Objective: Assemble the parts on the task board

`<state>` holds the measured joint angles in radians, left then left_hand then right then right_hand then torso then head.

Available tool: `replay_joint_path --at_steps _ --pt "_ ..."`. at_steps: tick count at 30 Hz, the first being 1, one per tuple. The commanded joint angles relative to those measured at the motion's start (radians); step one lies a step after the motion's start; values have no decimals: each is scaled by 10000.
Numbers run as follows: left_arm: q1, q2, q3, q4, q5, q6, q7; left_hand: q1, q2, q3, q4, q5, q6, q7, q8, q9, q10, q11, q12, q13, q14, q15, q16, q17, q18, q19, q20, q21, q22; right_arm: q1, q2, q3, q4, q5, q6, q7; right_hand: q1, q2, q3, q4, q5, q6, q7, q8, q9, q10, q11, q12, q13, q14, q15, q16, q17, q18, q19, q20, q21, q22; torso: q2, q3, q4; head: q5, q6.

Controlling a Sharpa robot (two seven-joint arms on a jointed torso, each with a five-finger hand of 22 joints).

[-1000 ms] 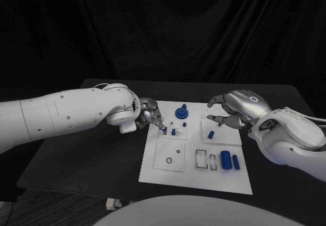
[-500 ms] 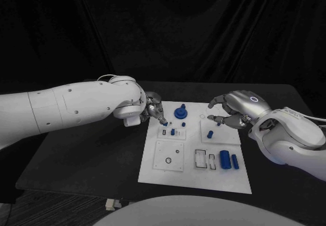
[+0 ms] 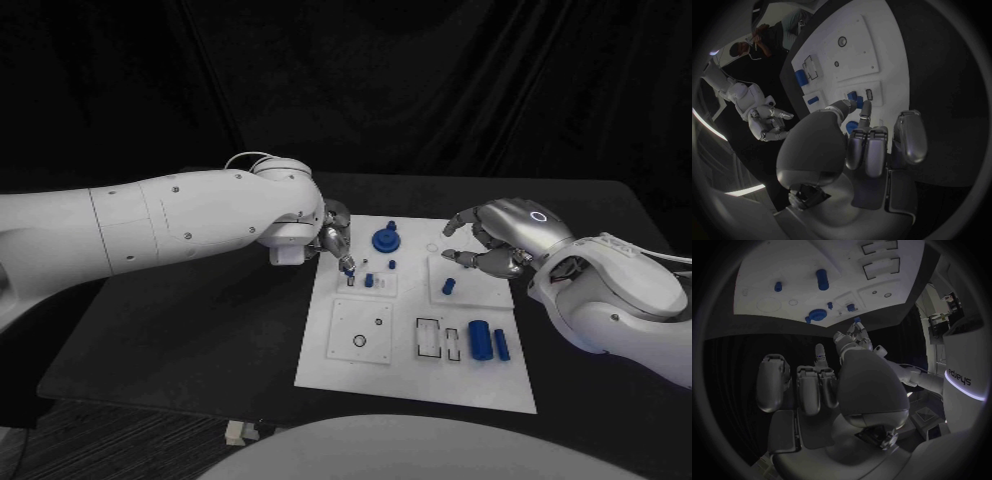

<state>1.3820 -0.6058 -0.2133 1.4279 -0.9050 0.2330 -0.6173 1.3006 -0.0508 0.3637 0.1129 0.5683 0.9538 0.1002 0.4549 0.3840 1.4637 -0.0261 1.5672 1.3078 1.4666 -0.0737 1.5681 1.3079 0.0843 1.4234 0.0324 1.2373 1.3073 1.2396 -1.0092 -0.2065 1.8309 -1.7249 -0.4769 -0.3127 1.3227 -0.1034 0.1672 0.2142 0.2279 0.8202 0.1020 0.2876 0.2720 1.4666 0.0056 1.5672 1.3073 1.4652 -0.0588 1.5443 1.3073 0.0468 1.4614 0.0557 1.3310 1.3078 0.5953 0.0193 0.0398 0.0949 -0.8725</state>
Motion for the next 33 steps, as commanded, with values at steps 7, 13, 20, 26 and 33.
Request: replay_joint_path --at_steps 7,13,20,26,33 --pt "33 94 10 -78 -175 558 -334 -280 -108 969 -852 316 709 -571 19 692 1071 -126 36 2630 1042 -149 27 2629 -186 144 -71 116 1762 -103 91 5 -110 35 102 -1 143 27 -6 74 54 92 -27 50 -26 1042 -5 36 2635 913 9 -80 2138 113 -100 -15 -107 1851 0 0 5 56 -1" --pt "15 218 8 -152 -178 320 -339 -327 -119 1010 -881 370 718 -575 9 694 1071 -132 36 2630 1042 -156 27 2629 -190 159 -80 136 1768 -125 77 5 -106 36 91 5 151 26 -5 75 57 98 -27 48 -32 1042 -4 36 2635 912 9 -82 2136 116 -104 -16 -118 1848 5 -1 -5 83 -1" --pt "-56 382 6 -291 -179 122 -335 -383 -113 1037 -892 314 720 -576 -19 686 1071 -132 36 2630 1042 -159 27 2629 -183 147 -86 92 1757 -136 77 5 -100 36 80 10 162 27 -3 78 62 108 -26 48 -40 1042 -4 36 2635 913 9 -82 2136 114 -101 -16 -114 1850 12 -2 2 80 -1" --pt "-180 469 6 -483 -179 -121 -310 -390 -112 1042 -894 304 721 -576 -23 685 1071 -132 36 2630 1042 -160 27 2629 -181 145 -86 85 1755 -151 90 5 -107 36 57 22 176 30 1 81 70 124 -25 48 -49 1042 -2 36 2635 913 10 -83 2135 113 -98 -17 -111 1851 4 1 2 75 -1" --pt "-312 507 5 -610 -179 -251 -305 -403 -104 1054 -897 295 721 -577 -33 682 1071 -133 36 2630 1042 -160 27 2629 -182 146 -88 84 1755 -160 84 5 -101 37 34 27 176 30 1 81 70 124 -25 48 -49 1042 -2 36 2635 913 10 -83 2135 113 -98 -17 -111 1851 1 -4 4 83 -1"
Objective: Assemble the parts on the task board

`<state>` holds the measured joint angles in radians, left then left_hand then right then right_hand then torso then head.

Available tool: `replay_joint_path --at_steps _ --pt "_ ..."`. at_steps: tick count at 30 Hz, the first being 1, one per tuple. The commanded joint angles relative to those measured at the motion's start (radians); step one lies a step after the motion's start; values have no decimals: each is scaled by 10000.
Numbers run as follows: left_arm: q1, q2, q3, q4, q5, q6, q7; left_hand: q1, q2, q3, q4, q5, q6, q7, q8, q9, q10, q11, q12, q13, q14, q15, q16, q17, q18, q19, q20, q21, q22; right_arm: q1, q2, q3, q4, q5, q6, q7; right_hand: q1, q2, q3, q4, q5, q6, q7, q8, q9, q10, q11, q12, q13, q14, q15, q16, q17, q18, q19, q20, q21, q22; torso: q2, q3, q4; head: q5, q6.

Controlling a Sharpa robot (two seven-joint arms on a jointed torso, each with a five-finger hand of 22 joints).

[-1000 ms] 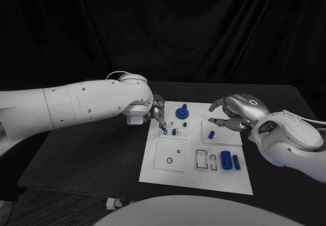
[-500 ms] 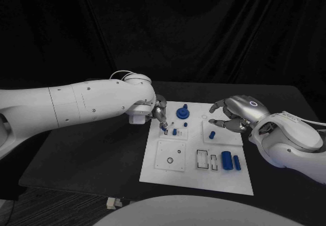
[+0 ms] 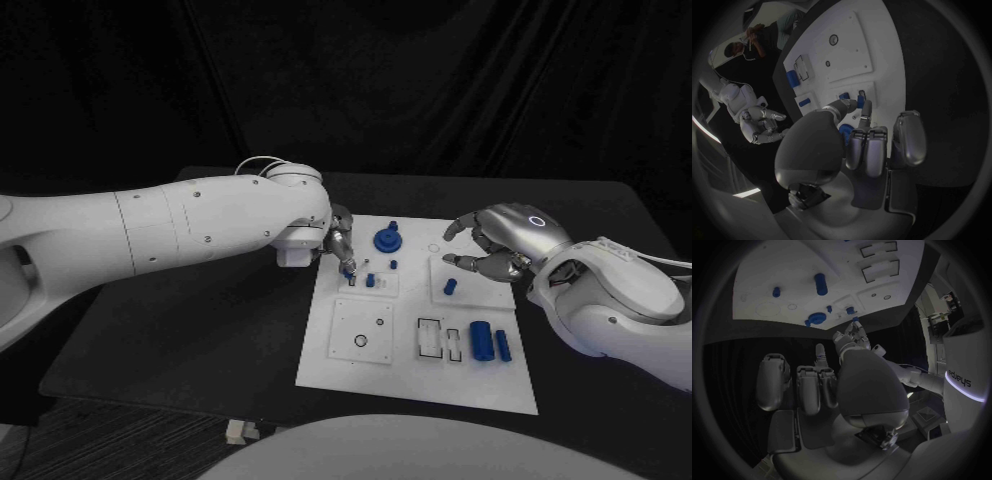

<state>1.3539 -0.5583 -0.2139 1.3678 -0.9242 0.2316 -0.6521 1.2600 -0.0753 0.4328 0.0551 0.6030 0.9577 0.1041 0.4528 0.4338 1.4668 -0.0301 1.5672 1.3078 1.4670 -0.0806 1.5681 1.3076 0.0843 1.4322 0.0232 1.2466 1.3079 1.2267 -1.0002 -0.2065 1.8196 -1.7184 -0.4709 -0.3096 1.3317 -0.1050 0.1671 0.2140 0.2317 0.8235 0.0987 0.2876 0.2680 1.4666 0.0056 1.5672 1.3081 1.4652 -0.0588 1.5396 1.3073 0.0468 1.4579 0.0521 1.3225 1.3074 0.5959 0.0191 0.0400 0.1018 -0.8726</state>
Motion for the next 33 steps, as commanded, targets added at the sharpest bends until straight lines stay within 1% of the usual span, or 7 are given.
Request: replay_joint_path --at_steps 1,10,20,27,33 --pt "-46 38 11 -15 13 -257 44 3 141 362 -320 -52 682 -616 -13 184 1040 -93 36 2630 1038 -91 27 2632 -182 58 4 -9 1749 -32 -3 5 11 -27 -26 -4 86 45 2 83 32 91 8 49 -9 1042 -2 36 2627 913 10 -36 2135 112 -63 19 -26 1854 0 0 1 26 0" --pt "-153 113 10 -66 13 -395 57 -3 144 370 -323 -54 680 -615 -19 182 1040 -93 36 2630 1038 -91 27 2632 -180 54 4 -19 1746 -43 21 5 6 -27 -45 14 105 38 1 89 43 115 8 47 -27 1042 5 36 2627 914 11 -37 2135 115 -67 19 -43 1850 -6 0 2 24 0" --pt "-206 134 10 -112 13 -475 68 -21 148 378 -326 -68 678 -614 -31 178 1040 -92 36 2630 1038 -91 27 2632 -178 50 3 -33 1743 -48 23 5 -14 -3 -68 33 111 36 0 93 47 124 6 47 -33 1042 10 36 2627 914 13 -37 2136 114 -65 19 -41 1850 -1 3 -2 27 0" --pt "-251 160 10 -157 13 -480 75 -32 151 385 -329 -82 678 -613 -40 176 1040 -91 36 2630 1038 -90 27 2632 -176 44 3 -47 1739 -51 48 5 -29 14 -71 52 116 34 -2 99 51 136 5 45 -42 1042 16 36 2627 914 15 -38 2134 113 -61 20 -39 1851 -5 0 -2 70 0" --pt "-273 129 10 -136 13 -481 78 -32 151 385 -329 -82 678 -613 -40 176 1040 -91 36 2630 1038 -90 27 2632 -176 44 3 -47 1739 -52 57 5 -43 35 -56 56 118 34 -3 104 52 143 5 45 -47 1042 19 36 2627 913 16 -40 2131 113 -62 20 -42 1851 -5 -2 0 72 0"
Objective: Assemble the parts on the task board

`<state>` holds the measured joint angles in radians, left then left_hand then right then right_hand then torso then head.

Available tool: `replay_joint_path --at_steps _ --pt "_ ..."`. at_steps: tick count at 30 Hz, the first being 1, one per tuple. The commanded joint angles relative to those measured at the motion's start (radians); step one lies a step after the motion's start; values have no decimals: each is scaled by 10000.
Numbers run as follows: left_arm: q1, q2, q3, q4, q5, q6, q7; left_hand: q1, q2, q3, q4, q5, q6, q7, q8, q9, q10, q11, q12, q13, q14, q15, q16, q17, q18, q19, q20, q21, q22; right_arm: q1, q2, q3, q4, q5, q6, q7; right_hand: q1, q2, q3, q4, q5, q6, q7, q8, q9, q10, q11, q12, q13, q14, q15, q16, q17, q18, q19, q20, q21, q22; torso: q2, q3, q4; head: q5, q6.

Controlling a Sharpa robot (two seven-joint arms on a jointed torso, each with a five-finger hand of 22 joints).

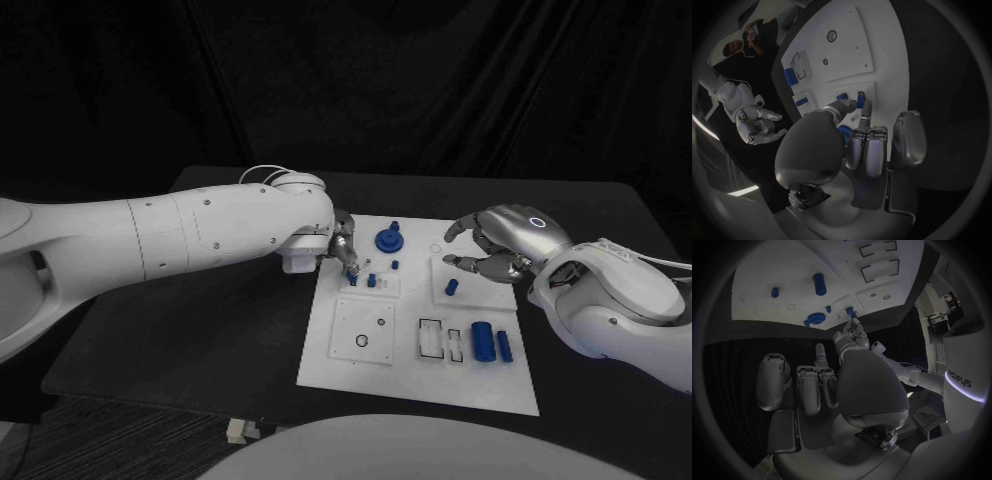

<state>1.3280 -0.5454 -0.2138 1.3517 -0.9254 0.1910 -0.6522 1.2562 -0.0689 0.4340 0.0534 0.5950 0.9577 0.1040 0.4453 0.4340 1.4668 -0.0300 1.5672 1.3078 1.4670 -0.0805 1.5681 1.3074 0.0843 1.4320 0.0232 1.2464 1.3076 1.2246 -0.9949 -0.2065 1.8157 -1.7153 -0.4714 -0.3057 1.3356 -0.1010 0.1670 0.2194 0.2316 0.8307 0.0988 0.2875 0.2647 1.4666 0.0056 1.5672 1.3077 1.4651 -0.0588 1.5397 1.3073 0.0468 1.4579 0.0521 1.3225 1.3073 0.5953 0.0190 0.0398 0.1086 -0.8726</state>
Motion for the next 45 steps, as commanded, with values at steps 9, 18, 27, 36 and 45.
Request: replay_joint_path --at_steps 9,18,27,36,45 --pt "-43 -73 8 52 25 -82 78 -15 95 392 -324 -32 673 -612 13 167 1032 -89 18 2617 1038 -87 27 2634 -170 32 4 -83 1733 -32 17 5 -11 28 -43 15 85 -4 -4 63 57 102 -1 49 -27 1042 31 36 2631 915 21 -39 2133 112 -57 22 -41 1853 -4 0 0 13 0" --pt "-86 -58 8 43 25 -87 91 -47 107 407 -334 -87 669 -609 -10 163 1022 -78 -3 2600 1038 -81 27 2634 -167 21 7 -109 1727 -34 42 5 -33 201 -37 28 93 0 -2 69 61 123 -3 52 -36 1042 37 36 2631 918 25 -34 2141 111 -55 24 -41 1853 -2 -1 0 24 0" --pt "-120 -56 8 30 25 -60 94 -114 143 427 -370 -296 667 -605 -71 152 976 -57 -104 2523 1038 -62 27 2634 -159 -4 19 -172 1712 -34 50 5 -52 235 -39 28 93 0 -2 69 61 123 -3 52 -36 1042 37 36 2631 918 25 -34 2141 111 -55 24 -41 1853 -2 -2 0 25 0" --pt "-137 -60 8 24 25 -3 92 -181 224 434 -417 -673 655 -582 -165 140 945 -54 -173 2471 1038 -52 27 2634 -151 -22 34 -233 1701 -36 67 5 -64 239 -29 28 107 6 2 75 66 145 -1 53 -48 1042 40 36 2631 917 29 -38 2135 110 -51 27 -41 1854 0 -3 0 48 0" --pt "-147 -44 8 5 26 171 84 -285 304 375 -431 -1194 628 -568 -285 126 875 -41 -329 2358 1038 -38 27 2634 -121 -85 49 -416 1659 -37 60 5 -63 240 -22 25 107 6 2 75 66 145 -1 53 -48 1042 40 36 2631 917 29 -38 2135 110 -51 27 -41 1854 1 -4 -1 38 0"
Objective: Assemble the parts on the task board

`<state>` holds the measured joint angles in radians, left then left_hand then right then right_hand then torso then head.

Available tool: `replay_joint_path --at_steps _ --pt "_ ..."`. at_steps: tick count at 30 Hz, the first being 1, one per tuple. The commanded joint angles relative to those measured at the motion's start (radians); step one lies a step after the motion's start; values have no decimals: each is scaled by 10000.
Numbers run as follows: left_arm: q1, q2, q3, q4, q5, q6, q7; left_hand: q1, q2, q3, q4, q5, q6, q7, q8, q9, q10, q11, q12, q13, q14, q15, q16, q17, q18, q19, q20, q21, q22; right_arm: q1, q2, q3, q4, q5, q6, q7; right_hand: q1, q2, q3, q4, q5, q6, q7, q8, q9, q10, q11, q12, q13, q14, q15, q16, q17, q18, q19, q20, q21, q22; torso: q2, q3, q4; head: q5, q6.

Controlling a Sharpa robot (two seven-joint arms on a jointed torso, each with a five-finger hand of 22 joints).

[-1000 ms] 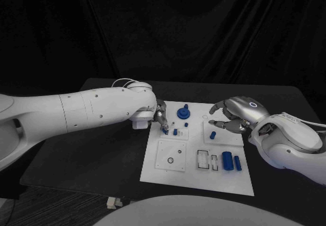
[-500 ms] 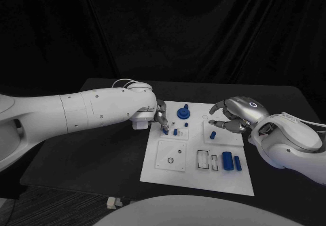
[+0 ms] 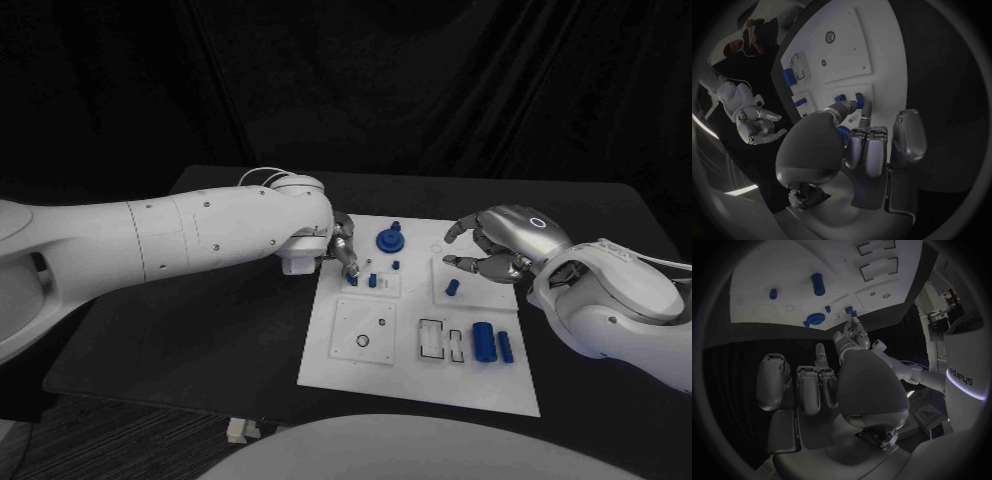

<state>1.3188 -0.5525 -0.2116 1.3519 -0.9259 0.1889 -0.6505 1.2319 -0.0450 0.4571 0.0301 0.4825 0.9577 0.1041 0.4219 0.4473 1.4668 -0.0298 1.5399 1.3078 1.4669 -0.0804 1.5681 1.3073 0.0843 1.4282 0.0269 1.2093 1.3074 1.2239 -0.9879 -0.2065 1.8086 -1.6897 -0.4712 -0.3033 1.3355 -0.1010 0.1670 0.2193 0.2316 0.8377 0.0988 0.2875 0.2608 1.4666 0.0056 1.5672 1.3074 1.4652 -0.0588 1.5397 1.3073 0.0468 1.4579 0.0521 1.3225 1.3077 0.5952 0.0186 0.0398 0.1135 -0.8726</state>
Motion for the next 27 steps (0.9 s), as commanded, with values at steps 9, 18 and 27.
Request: replay_joint_path --at_steps 9,18,27 --pt "-62 24 -15 -7 31 308 65 -177 98 -6 -196 -636 580 -549 -232 -44 819 -17 -183 2268 1035 -9 18 2627 -98 -101 41 -218 1624 -30 -16 5 5 -16 -18 -4 116 13 5 81 69 91 0 54 -18 1042 43 36 2634 917 32 -39 2134 112 -54 28 -52 1847 -1 0 -2 -13 0" --pt "-72 31 -15 -15 31 332 71 -491 113 -300 10 -1186 686 -609 -328 -44 721 -39 -417 2103 1017 -15 -23 2592 -88 -112 49 -309 1610 -31 11 5 -24 -16 4 -13 136 27 14 86 83 108 2 50 -35 1042 43 36 2634 916 35 -45 2126 114 -55 31 -64 1844 3 -1 1 6 0" --pt "-80 32 -15 -31 31 328 82 -940 160 -718 409 -1589 745 -622 -518 -96 684 -47 -521 2035 993 -18 -78 2549 -70 -141 48 -461 1585 -33 30 5 -44 -16 14 -8 136 27 14 86 83 108 2 50 -35 1042 43 36 2634 916 35 -45 2126 114 -55 31 -64 1844 3 -1 0 3 0"
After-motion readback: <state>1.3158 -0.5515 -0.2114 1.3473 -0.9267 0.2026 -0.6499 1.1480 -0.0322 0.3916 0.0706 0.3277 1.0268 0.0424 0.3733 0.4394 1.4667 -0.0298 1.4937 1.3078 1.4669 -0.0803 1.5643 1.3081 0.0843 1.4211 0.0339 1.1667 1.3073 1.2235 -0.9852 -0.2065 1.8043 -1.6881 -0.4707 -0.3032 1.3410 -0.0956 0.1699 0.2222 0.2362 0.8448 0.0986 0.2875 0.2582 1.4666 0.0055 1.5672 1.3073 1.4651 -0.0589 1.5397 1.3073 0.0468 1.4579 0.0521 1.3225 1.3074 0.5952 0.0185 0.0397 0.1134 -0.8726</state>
